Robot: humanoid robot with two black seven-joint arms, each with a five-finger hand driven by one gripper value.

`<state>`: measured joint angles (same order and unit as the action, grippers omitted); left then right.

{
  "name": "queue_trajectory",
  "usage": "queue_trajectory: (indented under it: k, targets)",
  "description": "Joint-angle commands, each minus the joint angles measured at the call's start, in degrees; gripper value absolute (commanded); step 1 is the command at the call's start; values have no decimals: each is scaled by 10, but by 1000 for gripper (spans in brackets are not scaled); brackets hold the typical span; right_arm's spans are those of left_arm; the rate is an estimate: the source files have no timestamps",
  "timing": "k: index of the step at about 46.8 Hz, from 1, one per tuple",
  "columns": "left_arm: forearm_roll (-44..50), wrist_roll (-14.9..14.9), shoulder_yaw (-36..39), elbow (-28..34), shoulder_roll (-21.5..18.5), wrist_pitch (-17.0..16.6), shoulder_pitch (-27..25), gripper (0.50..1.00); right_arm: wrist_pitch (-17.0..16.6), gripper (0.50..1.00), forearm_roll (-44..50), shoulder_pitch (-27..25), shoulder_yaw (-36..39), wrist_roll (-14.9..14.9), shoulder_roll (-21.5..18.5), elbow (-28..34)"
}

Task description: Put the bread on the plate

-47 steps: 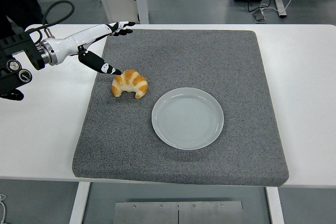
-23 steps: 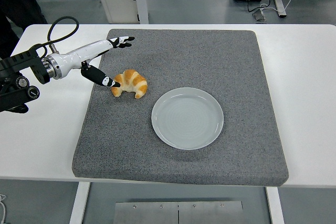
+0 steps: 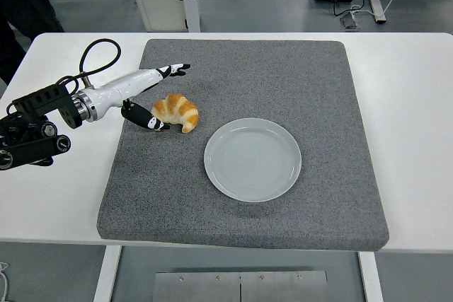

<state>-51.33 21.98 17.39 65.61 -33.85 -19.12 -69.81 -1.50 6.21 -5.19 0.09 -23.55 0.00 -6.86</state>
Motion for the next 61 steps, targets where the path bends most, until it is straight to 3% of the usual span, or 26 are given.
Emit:
queue_trajectory:
  k: [1,13,25,36,47,55,61]
  targets:
    - [0,-1,0,0,2,-6,2,972,0,1000,0,0,0,0,0,0]
    - [0,-14,3,-4,18,-30,13,971,0,1000,0,0,0,0,0,0]
    - [0,-15,11,-15,19,-31,18,971,0,1000,0,0,0,0,0,0]
    - [1,-52,13,-29,33,-31,20,971,0,1000,-1,0,0,0,0,0]
    - [2,-53,12,-50,52,-34,26,968,0,1000,0,0,0,0,0,0]
    - [2,-53,11,-54,57,-40,25,954,0,1000,0,0,0,0,0,0]
    - [1,-53,12,-61,57,-40,26,909,0,1000,-1,0,0,0,0,0]
